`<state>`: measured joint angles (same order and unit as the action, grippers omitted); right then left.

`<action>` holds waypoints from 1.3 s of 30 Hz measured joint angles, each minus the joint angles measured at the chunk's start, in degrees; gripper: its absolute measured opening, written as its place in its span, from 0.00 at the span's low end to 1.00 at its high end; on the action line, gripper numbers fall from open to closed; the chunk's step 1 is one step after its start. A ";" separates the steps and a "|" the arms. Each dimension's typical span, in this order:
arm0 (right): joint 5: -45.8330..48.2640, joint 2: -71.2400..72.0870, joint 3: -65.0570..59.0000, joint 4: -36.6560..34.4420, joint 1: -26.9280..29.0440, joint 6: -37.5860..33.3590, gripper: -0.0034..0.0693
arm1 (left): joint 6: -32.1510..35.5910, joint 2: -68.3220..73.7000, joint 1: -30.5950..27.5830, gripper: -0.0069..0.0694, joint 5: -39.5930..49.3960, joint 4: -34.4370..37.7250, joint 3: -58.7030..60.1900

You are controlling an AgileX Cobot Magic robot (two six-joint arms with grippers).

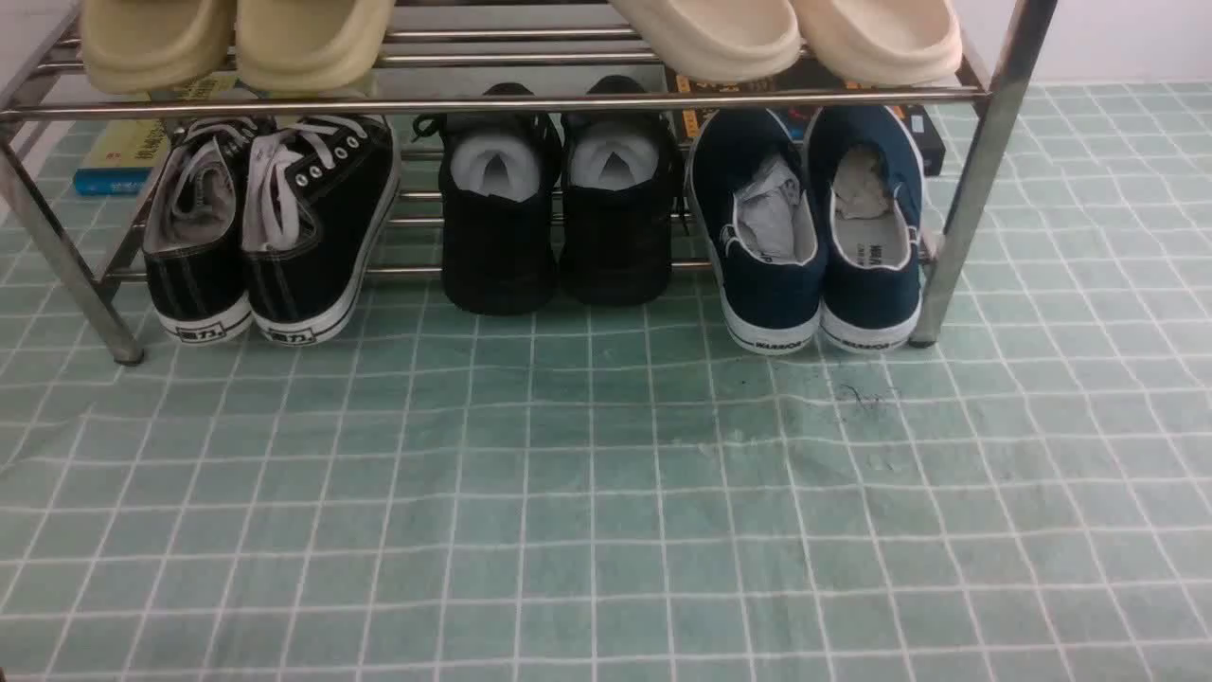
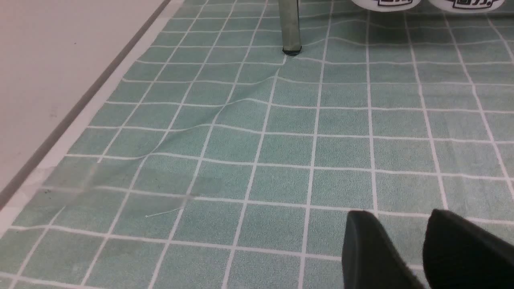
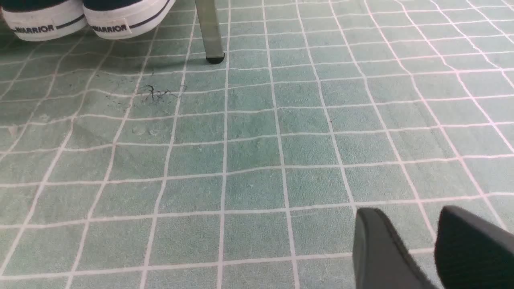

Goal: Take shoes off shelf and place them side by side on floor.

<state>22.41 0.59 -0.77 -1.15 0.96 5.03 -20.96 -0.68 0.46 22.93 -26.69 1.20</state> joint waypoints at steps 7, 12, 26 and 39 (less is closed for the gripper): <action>0.00 0.00 0.00 0.00 0.00 0.00 0.37 | 0.00 0.00 0.00 0.41 0.00 0.00 0.00; 0.00 0.00 0.00 0.00 0.00 0.00 0.37 | 0.00 0.00 0.00 0.41 0.00 0.00 0.00; -0.06 0.00 0.00 -2.91 0.00 2.04 0.37 | 0.00 0.00 0.00 0.41 0.00 0.00 0.00; 0.22 0.00 -0.55 -36.56 0.00 18.91 0.37 | 0.00 0.00 0.00 0.41 0.00 0.00 0.00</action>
<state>22.63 0.59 -1.32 -37.72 0.96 23.93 -20.96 -0.68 0.46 22.93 -26.69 1.20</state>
